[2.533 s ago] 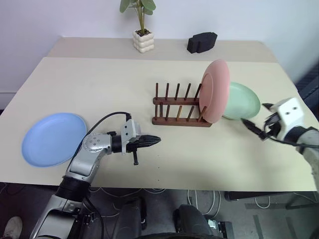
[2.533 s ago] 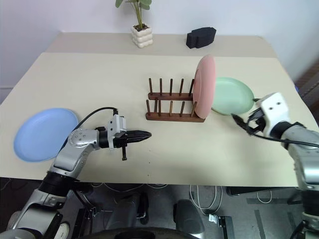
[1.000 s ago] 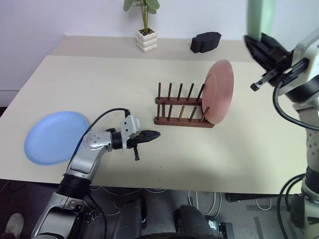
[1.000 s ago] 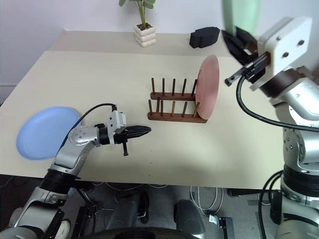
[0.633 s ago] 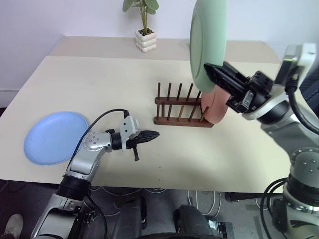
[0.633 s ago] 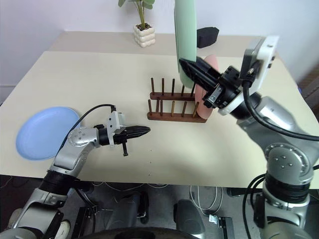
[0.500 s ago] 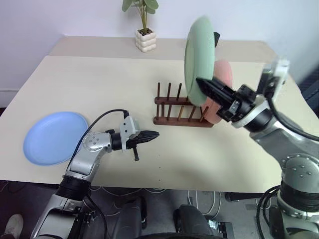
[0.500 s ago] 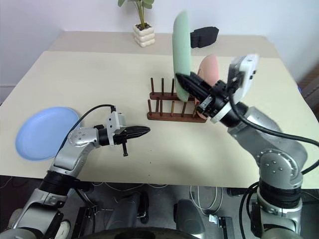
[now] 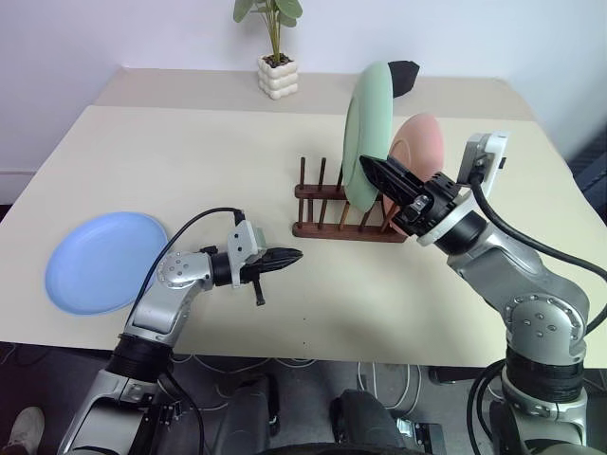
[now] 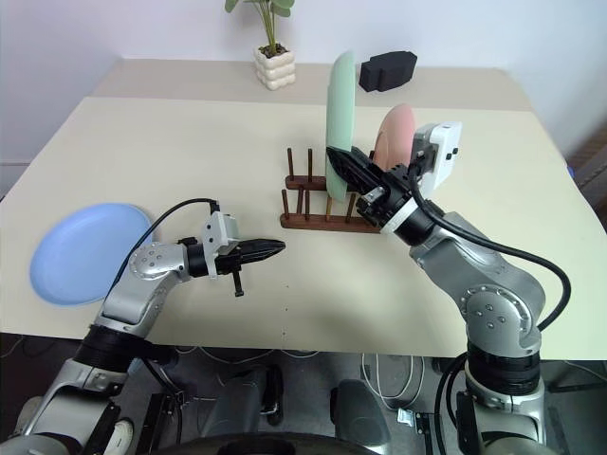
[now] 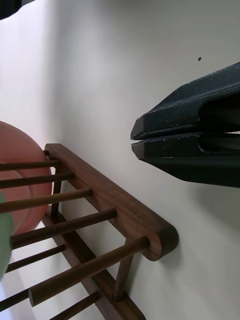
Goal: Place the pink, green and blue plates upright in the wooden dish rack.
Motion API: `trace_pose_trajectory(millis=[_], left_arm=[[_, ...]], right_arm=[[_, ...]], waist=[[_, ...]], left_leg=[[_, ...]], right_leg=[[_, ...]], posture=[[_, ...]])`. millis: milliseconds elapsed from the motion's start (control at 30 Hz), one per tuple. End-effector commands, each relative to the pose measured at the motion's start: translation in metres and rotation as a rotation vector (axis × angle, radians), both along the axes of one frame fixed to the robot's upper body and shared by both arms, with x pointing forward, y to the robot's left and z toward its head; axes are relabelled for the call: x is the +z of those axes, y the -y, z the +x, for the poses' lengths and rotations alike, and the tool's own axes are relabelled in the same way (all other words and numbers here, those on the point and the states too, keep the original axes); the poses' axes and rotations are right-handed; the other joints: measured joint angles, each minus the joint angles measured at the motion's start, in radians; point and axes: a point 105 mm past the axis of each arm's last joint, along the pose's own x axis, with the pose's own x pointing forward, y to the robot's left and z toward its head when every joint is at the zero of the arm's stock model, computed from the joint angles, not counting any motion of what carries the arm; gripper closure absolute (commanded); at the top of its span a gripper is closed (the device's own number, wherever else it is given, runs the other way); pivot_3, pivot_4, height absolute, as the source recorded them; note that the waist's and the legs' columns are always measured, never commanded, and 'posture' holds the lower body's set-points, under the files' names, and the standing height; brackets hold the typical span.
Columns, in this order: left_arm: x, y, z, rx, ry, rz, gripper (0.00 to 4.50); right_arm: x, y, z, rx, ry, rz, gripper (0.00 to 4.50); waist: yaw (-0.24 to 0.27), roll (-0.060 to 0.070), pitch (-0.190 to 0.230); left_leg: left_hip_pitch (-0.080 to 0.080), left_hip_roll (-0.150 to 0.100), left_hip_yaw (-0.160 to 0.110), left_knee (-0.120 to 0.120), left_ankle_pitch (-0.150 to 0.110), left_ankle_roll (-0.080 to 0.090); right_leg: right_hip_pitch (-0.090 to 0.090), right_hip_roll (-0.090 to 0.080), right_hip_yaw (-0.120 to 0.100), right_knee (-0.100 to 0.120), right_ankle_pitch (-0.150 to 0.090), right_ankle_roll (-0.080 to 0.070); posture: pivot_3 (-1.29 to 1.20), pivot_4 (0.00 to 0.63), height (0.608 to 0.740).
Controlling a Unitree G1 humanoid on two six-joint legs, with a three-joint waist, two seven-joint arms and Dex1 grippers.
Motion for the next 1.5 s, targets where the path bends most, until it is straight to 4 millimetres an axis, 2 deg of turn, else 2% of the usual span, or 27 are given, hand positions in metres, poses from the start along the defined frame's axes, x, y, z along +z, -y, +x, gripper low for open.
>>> trace_pose_trajectory(millis=[33, 100, 200, 400, 667, 800, 867, 900, 1000, 1133, 1167, 1300, 1500], left_arm=[[0.008, -0.001, -0.002, -0.002, 0.041, -0.008, 4.5], [0.008, -0.001, -0.002, -0.001, 0.041, -0.009, 4.5], [0.008, 0.0, -0.002, -0.001, 0.041, -0.009, 4.5], [0.008, -0.001, -0.002, -0.002, 0.041, -0.01, 4.5], [0.016, -0.002, 0.002, 0.008, 0.058, -0.03, 4.5], [0.031, -0.012, 0.009, 0.05, 0.064, -0.069, 4.5], [0.043, -0.024, 0.014, 0.092, 0.055, -0.101, 3.95], [0.051, -0.035, 0.017, 0.132, 0.06, -0.115, 3.65], [0.074, -0.076, 0.025, 0.283, 0.083, -0.145, 2.16], [0.09, -0.145, 0.026, 0.537, 0.121, -0.129, 0.22], [0.092, -0.161, 0.025, 0.594, 0.121, -0.128, 0.09], [0.102, -0.217, 0.016, 0.813, 0.064, -0.227, 0.09], [0.071, -0.284, -0.007, 1.142, -0.078, -0.122, 0.09]], right_arm=[[0.007, 0.005, 0.001, -0.027, 0.034, 0.03, 4.42], [0.007, 0.005, 0.002, -0.028, 0.031, 0.032, 4.42], [0.006, 0.006, 0.003, -0.031, 0.03, 0.03, 3.51], [0.009, 0.008, 0.004, -0.064, 0.07, -0.013, 0.64], [0.045, 0.002, -0.011, -0.087, 0.302, -0.246, 0.64], [0.046, 0.0, -0.015, -0.092, 0.376, -0.401, 0.64], [0.044, -0.002, -0.016, -0.088, 0.398, -0.443, 0.59], [0.042, -0.002, -0.016, -0.089, 0.411, -0.472, 0.59], [0.036, -0.003, -0.016, -0.08, 0.425, -0.519, 0.59], [0.028, -0.004, -0.012, -0.063, 0.412, -0.517, 0.59], [0.027, -0.005, -0.011, -0.058, 0.408, -0.514, 0.59], [0.021, -0.007, -0.006, -0.036, 0.395, -0.503, 0.59], [0.015, -0.012, -0.001, 0.004, 0.385, -0.486, 0.59]], waist=[[0.0, 0.0, 0.0], [0.0, 0.0, 0.0], [0.0, 0.0, 0.0], [0.0, 0.0, 0.0], [-0.001, 0.0, 0.0], [0.0, 0.0, 0.0], [0.0, 0.0, 0.0], [-0.001, 0.0, 0.0], [-0.008, 0.0, 0.001], [-0.024, -0.001, 0.001], [-0.025, -0.001, 0.001], [-0.026, -0.002, 0.001], [-0.026, -0.003, 0.002]], left_leg=[[0.0, 0.0, 0.0, 0.0, 0.0, 0.0], [0.0, 0.0, 0.0, 0.0, 0.0, 0.0], [0.0, 0.0, 0.0, -0.001, 0.0, 0.0], [0.0, 0.0, 0.0, 0.0, 0.0, 0.0], [0.0, 0.0, 0.0, -0.001, 0.0, 0.0], [-0.001, 0.0, 0.0, -0.001, 0.0, 0.0], [-0.001, 0.0, 0.0, -0.001, 0.0, 0.0], [-0.001, 0.0, 0.0, -0.001, 0.0, 0.0], [-0.001, 0.0, 0.0, -0.001, 0.0, 0.0], [-0.001, 0.0, 0.0, -0.002, 0.0, 0.0], [-0.001, 0.0, 0.0, -0.002, 0.0, 0.0], [0.0, 0.001, 0.0, -0.001, 0.0, 0.0], [0.0, 0.001, -0.001, -0.002, 0.0, -0.001]], right_leg=[[0.0, 0.0, 0.0, 0.0, 0.0, 0.0], [0.0, 0.0, 0.0, 0.0, 0.0, 0.0], [0.0, 0.0, 0.0, 0.0, 0.0, 0.0], [0.0, 0.0, 0.0, 0.0, 0.0, 0.0], [-0.001, 0.0, 0.0, 0.0, 0.0, 0.0], [-0.001, 0.0, 0.0, -0.001, 0.0, 0.0], [-0.001, 0.0, 0.0, 0.0, 0.0, 0.0], [-0.001, 0.0, 0.0, 0.0, 0.0, 0.0], [-0.002, 0.0, 0.0, 0.0, 0.0, 0.0], [-0.002, 0.0, 0.0, -0.001, 0.0, 0.0], [-0.002, 0.0, 0.0, -0.001, 0.0, 0.0], [-0.002, -0.001, -0.001, 0.0, 0.0, 0.0], [-0.003, -0.006, -0.012, 0.001, 0.0, -0.001]], posture=[[0.0, 0.15, 0.74], [0.0, 0.15, 0.74], [0.0, 0.15, 0.74], [0.0, 0.15, 0.74], [0.0, 0.15, 0.74], [0.0, 0.15, 0.74], [0.0, 0.15, 0.74], [0.0, 0.15, 0.74], [0.0, 0.15, 0.74], [0.0, 0.15, 0.74], [0.0, 0.15, 0.74], [0.0, 0.15, 0.74], [0.0, 0.15, 0.74]])
